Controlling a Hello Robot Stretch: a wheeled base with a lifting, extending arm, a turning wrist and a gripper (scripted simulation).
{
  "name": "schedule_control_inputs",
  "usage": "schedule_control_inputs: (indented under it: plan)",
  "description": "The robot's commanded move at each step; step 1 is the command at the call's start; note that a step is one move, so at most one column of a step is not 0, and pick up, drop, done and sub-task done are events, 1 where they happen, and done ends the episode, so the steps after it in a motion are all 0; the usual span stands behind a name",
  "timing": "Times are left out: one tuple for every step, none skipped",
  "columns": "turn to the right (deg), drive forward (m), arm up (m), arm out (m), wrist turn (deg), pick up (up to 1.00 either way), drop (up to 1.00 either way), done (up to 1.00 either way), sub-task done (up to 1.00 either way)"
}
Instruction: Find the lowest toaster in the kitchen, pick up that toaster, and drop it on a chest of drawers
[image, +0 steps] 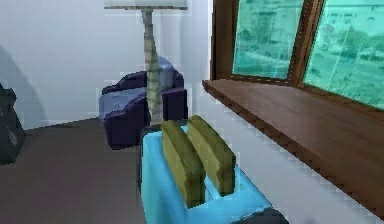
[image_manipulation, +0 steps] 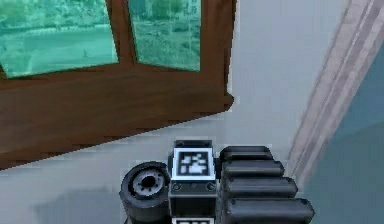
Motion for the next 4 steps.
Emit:
schedule_control_inputs:
  plan:
    - [-21.0, 0.0, 0.0, 0.0, 0.0, 0.0, 0.0, 0.0, 0.0]
    - [0.0, 0.45, 0.0, 0.0, 0.0, 0.0, 0.0, 0.0, 0.0]
    - [-3.0, 0.0, 0.0, 0.0, 0.0, 0.0, 0.0, 0.0, 0.0]
    - [0.0, 0.3, 0.0, 0.0, 0.0, 0.0, 0.0, 0.0, 0.0]
